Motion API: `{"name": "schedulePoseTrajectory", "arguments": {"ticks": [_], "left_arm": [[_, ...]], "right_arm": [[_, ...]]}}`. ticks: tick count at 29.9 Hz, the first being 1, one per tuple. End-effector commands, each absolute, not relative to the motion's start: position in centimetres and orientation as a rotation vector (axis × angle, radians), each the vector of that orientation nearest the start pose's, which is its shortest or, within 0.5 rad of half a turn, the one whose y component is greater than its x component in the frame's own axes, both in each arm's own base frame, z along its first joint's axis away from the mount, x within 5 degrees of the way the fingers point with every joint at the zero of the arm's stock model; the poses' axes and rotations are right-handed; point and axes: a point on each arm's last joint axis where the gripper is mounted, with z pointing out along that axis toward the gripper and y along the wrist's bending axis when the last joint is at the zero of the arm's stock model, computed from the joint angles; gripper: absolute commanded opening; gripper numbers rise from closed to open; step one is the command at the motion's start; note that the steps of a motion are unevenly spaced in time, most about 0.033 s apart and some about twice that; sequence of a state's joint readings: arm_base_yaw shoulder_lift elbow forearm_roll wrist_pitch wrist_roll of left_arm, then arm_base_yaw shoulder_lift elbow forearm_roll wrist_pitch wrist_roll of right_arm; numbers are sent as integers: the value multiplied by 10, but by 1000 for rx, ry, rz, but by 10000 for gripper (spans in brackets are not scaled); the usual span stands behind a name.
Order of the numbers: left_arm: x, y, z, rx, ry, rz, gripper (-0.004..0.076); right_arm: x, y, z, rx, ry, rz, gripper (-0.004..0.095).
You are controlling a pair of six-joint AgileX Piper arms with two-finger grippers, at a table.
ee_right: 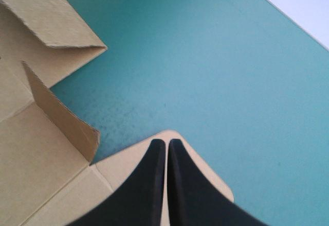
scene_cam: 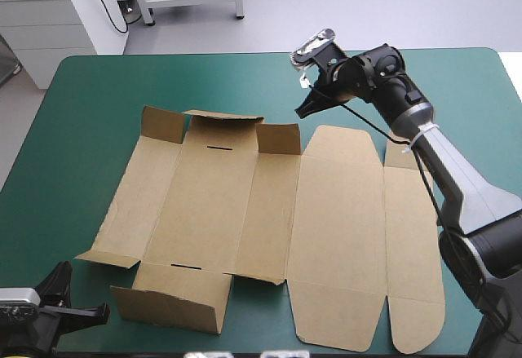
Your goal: Fold the box
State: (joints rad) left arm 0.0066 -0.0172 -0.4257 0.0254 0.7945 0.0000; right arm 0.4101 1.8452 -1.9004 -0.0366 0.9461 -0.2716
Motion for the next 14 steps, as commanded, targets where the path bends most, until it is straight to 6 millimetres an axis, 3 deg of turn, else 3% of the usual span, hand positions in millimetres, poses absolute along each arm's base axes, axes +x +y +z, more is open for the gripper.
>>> {"name": "schedulePoseTrajectory", "arguments": {"ticks": [1,8,14], "left_arm": [[10,2,298,6,1671,49,-8],[31,2,314,8,1734,46,-8],[67,6,343,34,1839,119,-8]], "right_arm": [[375,136,403,-653,2294,30,-6],[368,109,398,-552,2373,149,-6],[341,83,396,-481,2379,146,-6]]}}
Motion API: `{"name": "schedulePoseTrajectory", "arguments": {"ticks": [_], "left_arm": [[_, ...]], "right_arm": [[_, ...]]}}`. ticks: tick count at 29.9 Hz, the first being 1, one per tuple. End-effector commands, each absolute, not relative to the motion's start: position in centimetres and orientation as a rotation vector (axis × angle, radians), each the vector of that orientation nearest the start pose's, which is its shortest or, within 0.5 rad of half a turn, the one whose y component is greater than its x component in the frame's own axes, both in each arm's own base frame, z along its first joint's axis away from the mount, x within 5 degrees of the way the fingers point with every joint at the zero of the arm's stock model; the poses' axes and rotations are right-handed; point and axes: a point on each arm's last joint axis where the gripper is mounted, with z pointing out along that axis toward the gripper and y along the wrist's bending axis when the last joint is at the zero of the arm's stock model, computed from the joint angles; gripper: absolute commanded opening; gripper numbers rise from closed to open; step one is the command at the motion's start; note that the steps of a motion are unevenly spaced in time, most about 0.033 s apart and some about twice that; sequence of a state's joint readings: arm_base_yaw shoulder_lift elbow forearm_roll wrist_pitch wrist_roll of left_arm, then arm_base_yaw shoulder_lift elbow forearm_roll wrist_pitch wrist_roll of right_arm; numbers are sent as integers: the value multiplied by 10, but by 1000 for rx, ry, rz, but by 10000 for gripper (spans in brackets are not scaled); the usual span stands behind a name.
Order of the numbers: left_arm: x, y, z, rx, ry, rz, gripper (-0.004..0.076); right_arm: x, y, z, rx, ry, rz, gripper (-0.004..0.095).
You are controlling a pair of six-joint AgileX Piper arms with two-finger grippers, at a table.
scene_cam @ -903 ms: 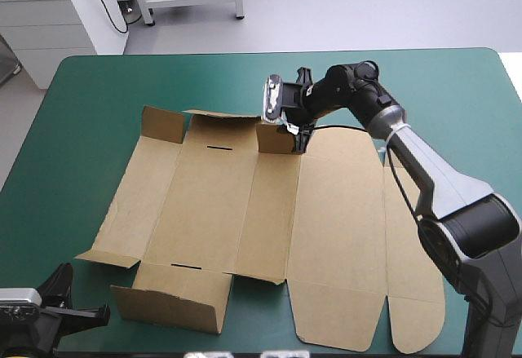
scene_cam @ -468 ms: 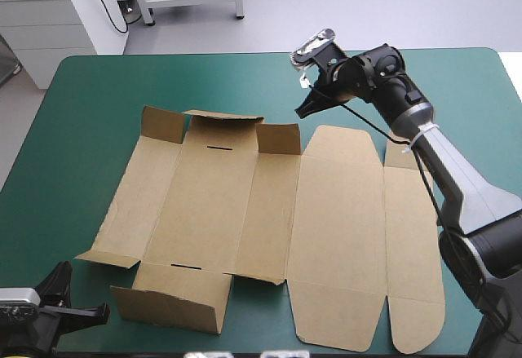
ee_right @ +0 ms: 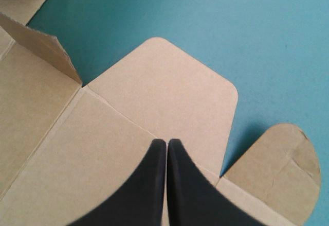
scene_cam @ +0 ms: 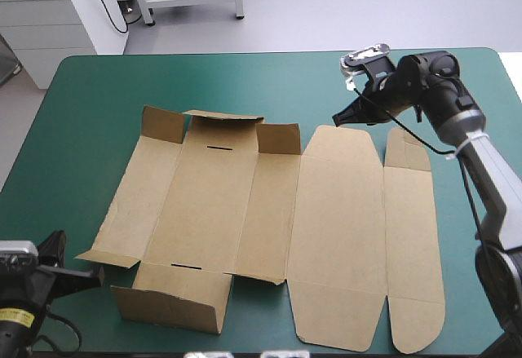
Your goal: Fold the box
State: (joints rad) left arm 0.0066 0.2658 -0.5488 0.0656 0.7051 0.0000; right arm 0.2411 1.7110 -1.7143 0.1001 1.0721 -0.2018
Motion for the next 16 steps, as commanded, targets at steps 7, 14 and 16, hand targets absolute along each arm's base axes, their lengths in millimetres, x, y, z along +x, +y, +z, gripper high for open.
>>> {"name": "schedulePoseTrajectory", "arguments": {"ticks": [7,14,16], "left_arm": [[121,8,378,51,1950,158,-8],[176,11,381,157,2194,232,-8],[192,11,380,176,2234,241,-5]], "right_arm": [[296,58,381,-351,2374,136,-6],[246,44,374,-304,2355,116,-6],[232,41,374,-295,2339,119,-6]]}}
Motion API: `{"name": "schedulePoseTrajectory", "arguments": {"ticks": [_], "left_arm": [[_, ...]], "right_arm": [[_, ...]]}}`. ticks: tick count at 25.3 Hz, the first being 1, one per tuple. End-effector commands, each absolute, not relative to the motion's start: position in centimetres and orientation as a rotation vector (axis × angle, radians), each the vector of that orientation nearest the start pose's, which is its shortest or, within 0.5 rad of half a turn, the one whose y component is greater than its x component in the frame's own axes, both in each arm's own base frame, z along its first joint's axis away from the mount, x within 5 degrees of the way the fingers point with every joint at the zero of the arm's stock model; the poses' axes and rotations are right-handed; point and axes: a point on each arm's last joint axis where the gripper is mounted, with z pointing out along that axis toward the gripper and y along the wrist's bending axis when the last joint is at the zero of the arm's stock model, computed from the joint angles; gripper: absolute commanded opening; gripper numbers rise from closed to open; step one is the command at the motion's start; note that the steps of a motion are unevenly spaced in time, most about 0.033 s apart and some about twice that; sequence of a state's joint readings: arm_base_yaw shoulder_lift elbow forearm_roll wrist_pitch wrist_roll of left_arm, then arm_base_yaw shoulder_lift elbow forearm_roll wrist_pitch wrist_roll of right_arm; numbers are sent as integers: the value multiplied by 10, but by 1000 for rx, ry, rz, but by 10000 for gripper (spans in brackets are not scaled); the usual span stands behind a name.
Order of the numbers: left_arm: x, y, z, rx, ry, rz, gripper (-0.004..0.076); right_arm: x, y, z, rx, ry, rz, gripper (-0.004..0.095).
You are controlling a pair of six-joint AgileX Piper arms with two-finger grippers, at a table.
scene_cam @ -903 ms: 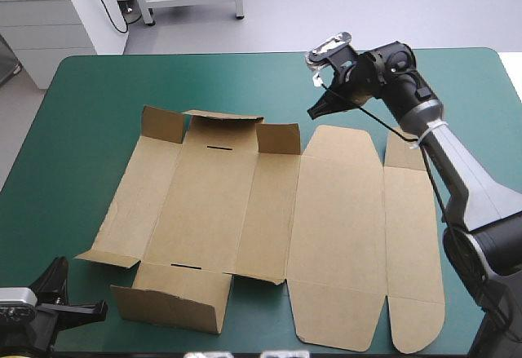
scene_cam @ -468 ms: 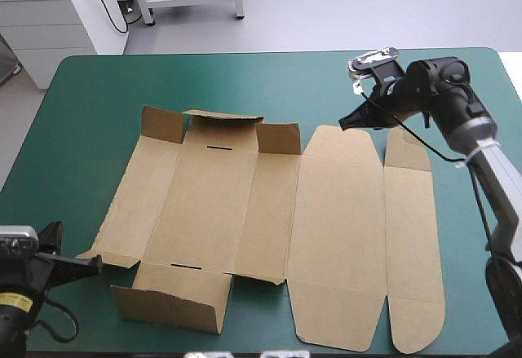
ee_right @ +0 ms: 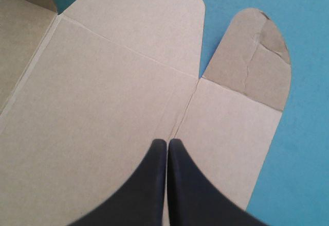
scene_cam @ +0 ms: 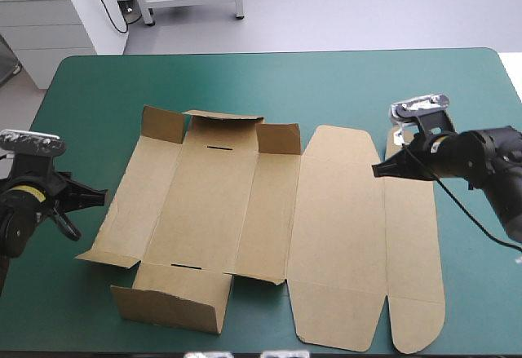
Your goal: Fold the box
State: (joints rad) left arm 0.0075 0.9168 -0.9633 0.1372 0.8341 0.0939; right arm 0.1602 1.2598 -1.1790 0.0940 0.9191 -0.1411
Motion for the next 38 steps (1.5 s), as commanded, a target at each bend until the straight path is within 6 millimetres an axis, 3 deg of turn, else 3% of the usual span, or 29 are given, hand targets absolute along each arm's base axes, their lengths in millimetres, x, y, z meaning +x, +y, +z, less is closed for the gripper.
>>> {"name": "schedulePoseTrajectory", "arguments": {"ticks": [1,5,8,13,16,21,29,31,33,35,36,38], "left_arm": [[198,11,379,194,2252,244,0],[224,12,366,236,2388,236,16],[239,22,355,187,2462,83,16],[256,54,333,-42,2602,-462,16],[263,72,317,-135,2681,-671,16],[271,85,294,-186,2781,-646,16],[277,90,281,-175,2812,-648,18],[278,87,282,-116,2790,-661,88],[280,83,281,-79,2795,-649,249],[281,84,274,-121,2830,-597,500],[282,85,271,-183,2850,-603,545],[282,82,261,-199,2884,-635,554]], "right_arm": [[225,40,374,-288,2331,121,-6],[196,36,373,-263,2301,131,-6],[174,33,372,-218,2283,152,-6],[142,28,370,-173,2262,173,-6],[124,25,368,-149,2266,189,-6],[99,22,363,-134,2238,200,-6],[77,19,344,-136,2282,202,-6],[76,19,343,-139,2303,199,-6],[76,19,342,-140,2308,201,-6],[76,19,342,-149,2307,195,-6],[76,19,342,-149,2307,195,-6],[76,19,342,-149,2307,195,-6]]}}
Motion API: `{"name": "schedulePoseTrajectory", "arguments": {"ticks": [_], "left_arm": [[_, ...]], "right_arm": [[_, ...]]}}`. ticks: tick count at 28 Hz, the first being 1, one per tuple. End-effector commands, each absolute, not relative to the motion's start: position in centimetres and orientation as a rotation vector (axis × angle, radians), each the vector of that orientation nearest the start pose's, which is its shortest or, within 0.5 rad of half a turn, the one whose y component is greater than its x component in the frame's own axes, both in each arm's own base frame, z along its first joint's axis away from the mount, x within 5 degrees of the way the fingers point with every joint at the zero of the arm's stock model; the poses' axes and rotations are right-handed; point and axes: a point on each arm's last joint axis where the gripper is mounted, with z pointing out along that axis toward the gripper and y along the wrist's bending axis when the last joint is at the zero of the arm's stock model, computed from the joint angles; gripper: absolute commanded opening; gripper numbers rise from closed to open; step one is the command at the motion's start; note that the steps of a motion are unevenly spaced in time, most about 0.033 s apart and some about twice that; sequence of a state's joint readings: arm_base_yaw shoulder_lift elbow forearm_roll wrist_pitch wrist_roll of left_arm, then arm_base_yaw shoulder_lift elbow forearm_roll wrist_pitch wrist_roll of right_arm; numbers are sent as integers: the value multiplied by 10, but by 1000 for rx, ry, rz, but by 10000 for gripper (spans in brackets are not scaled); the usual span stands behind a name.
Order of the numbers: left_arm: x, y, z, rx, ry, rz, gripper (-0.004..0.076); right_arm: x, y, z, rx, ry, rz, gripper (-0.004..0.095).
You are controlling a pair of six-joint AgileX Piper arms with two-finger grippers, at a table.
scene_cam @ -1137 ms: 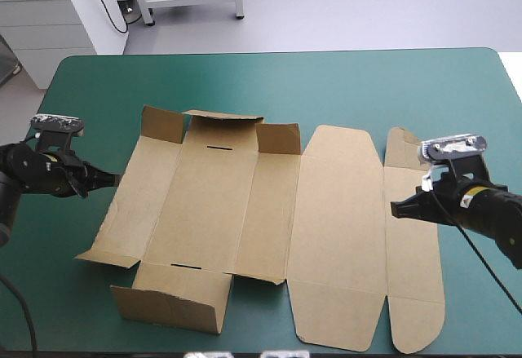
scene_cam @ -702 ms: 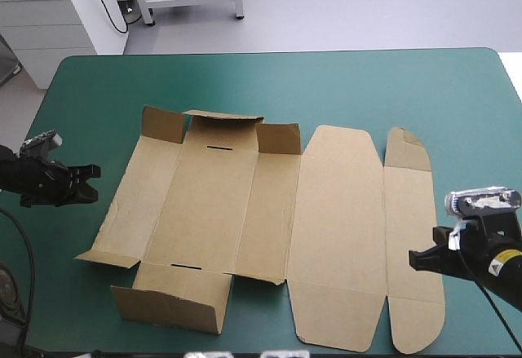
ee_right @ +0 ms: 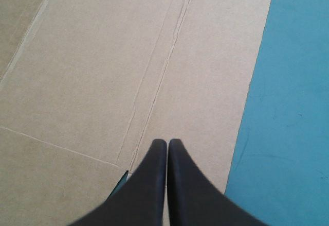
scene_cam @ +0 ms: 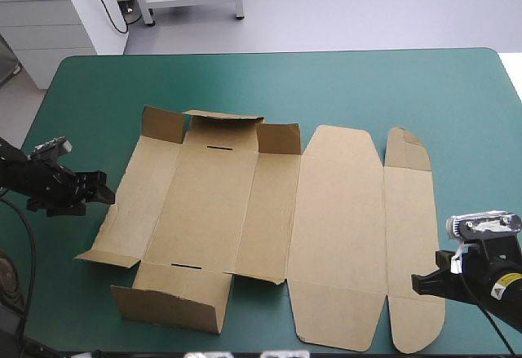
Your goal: Fold the box
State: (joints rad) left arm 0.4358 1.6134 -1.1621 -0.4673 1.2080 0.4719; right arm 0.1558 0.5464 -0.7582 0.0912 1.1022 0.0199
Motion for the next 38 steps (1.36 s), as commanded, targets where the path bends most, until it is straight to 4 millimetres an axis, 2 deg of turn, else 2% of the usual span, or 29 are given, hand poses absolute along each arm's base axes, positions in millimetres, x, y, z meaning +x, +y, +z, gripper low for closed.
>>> {"name": "schedulePoseTrajectory", "arguments": {"ticks": [1,4,8,10,13,20,23,26,30,32,38], "left_arm": [[282,80,255,-208,2894,-670,553],[285,71,242,-186,2941,-708,551],[290,58,233,-151,2971,-761,551],[293,43,233,-133,2970,-884,550],[297,30,236,-126,2932,-969,547],[298,19,237,-220,2958,-992,515],[296,18,241,-218,2948,-989,428],[294,18,246,-208,2935,-980,278],[290,16,246,-155,2961,-935,-12],[287,12,242,-97,3003,-893,-1],[283,-3,236,-28,3035,-916,-1]], "right_arm": [[76,19,342,-149,2307,195,-6],[76,19,342,-149,2307,195,-6],[76,19,342,-149,2307,195,-6],[76,19,342,-149,2307,195,-6],[76,19,343,-149,2303,196,-6],[77,19,343,-148,2296,196,-6],[77,19,343,-148,2296,196,-6],[77,19,343,-147,2293,196,-6],[77,19,344,-147,2289,196,-6],[77,19,344,-146,2282,197,-6],[78,19,345,-145,2272,193,-6]]}}
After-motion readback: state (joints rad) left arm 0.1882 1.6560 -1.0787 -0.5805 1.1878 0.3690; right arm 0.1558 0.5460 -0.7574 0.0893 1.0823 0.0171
